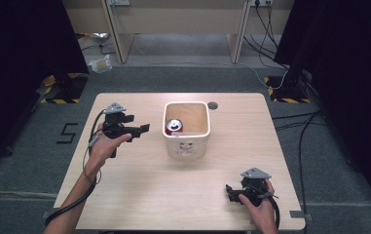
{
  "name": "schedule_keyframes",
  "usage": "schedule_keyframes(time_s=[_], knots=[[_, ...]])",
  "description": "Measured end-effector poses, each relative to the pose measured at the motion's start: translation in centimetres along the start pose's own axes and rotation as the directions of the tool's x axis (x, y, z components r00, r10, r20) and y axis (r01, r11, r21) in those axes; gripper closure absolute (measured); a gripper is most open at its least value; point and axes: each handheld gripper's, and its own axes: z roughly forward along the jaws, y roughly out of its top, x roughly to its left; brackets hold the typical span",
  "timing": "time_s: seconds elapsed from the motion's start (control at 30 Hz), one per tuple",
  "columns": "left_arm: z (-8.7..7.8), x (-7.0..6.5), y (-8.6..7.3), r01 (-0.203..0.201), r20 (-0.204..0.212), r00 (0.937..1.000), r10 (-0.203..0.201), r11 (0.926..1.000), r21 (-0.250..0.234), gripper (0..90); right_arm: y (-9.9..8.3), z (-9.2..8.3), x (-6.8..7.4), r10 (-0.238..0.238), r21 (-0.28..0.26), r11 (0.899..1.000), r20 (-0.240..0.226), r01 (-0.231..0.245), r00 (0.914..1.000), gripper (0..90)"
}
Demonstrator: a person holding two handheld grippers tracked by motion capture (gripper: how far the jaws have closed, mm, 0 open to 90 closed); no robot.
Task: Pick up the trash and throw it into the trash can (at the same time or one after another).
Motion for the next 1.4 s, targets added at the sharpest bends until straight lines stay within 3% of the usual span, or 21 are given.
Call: schedule_keyframes(time_s=[0.53, 1.4], knots=[[0.0, 0.7, -3.0, 0.032, 0.005, 0.9995, -0.032, 0.9995, 0.001, 16.7, 0.0, 0.0, 0.0, -0.002, 0.0, 1.0, 0.0, 0.002, 1.0, 0.3], [-0.6, 0.5, -7.9, 0.015, -0.02, 0.9997, -0.014, 0.9996, 0.022, 16.7, 0.0, 0.0, 0.0, -0.002, 0.0, 1.0, 0.0, 0.002, 1.0, 0.3]])
